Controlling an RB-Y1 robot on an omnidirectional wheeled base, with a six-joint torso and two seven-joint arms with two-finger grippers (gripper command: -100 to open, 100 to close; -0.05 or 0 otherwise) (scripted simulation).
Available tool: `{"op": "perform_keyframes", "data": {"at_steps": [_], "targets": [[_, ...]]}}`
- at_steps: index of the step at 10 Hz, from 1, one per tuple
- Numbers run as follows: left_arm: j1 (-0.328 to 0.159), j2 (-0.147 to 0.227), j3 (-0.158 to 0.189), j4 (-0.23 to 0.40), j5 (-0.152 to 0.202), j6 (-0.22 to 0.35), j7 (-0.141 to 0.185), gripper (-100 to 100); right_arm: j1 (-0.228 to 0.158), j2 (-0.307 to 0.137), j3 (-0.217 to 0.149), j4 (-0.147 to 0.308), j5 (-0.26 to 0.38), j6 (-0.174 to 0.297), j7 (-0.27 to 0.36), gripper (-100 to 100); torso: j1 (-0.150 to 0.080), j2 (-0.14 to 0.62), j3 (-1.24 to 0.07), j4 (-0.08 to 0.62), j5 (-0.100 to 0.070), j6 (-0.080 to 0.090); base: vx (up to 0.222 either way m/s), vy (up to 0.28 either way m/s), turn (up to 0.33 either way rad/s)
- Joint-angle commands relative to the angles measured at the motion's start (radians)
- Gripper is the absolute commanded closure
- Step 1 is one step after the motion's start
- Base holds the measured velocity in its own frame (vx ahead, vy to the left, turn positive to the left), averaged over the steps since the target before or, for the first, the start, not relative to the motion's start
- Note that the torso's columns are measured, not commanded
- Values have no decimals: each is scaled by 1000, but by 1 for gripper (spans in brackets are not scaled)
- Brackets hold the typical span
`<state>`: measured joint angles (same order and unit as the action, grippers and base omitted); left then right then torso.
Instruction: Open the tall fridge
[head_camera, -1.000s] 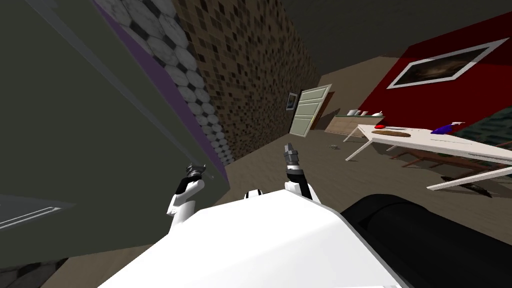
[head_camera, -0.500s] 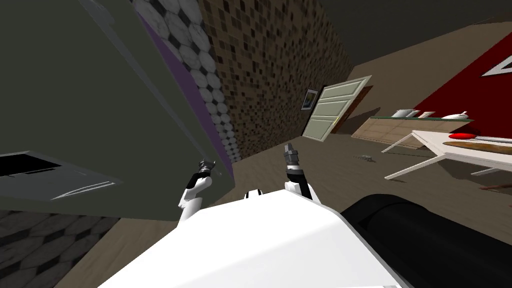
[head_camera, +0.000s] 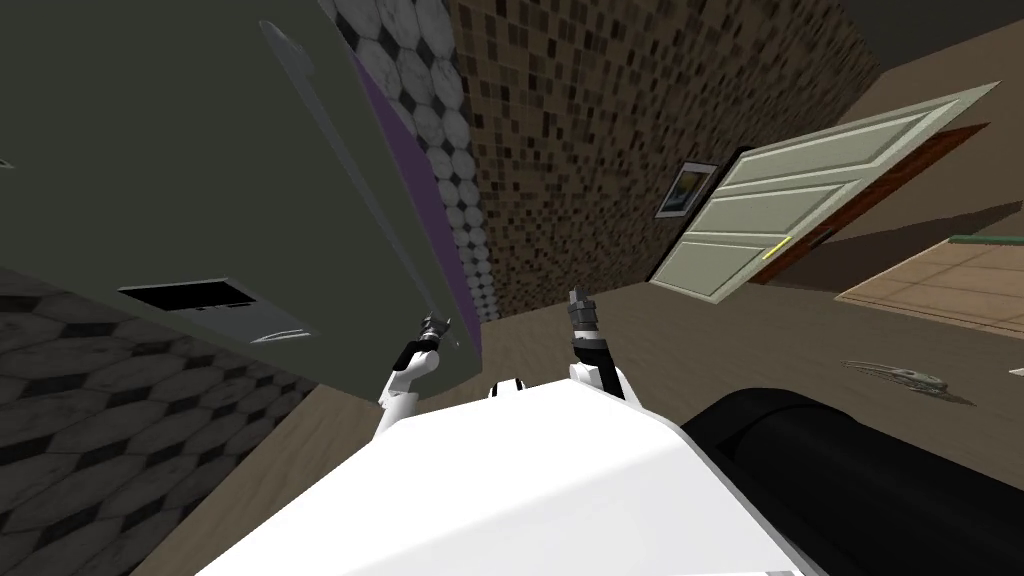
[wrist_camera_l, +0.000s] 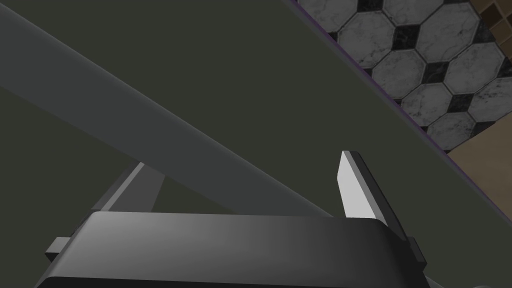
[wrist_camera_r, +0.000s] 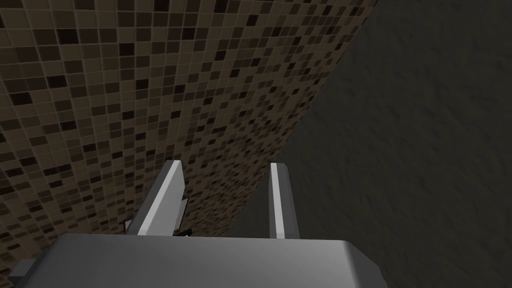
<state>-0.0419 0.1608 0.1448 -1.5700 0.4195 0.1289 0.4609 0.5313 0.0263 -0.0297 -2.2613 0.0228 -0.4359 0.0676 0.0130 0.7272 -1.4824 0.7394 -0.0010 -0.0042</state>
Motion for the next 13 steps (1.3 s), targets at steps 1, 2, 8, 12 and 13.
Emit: {"op": "perform_keyframes", "data": {"at_steps": [1, 2, 8, 12, 13], "targets": [[5, 14, -74, -31, 48, -2, -36, -100, 0, 0, 0, 0, 0, 0, 0, 0, 0, 1, 1, -1, 1, 2, 104, -23, 373], [5, 14, -106, -31, 48, -2, -36, -100, 0, 0, 0, 0, 0, 0, 0, 0, -5, 2, 1, -1, 0, 0, 115, -32, 383], [20, 8, -247, -73, 124, 6, -101, -100, 0, 0, 0, 0, 0, 0, 0, 0, -9, 0, 0, -5, 3, 10, 92, -30, 309], [5, 14, -124, -31, 48, -2, -36, 100, -1, 0, 0, 0, 0, 0, 0, 0, -10, 5, 3, -4, -1, 6, -122, 59, -391], [5, 14, -108, -31, 48, -2, -36, 100, -1, 0, 0, 0, 0, 0, 0, 0, -12, 4, 2, -3, -3, 2, -47, 15, -234]]}}
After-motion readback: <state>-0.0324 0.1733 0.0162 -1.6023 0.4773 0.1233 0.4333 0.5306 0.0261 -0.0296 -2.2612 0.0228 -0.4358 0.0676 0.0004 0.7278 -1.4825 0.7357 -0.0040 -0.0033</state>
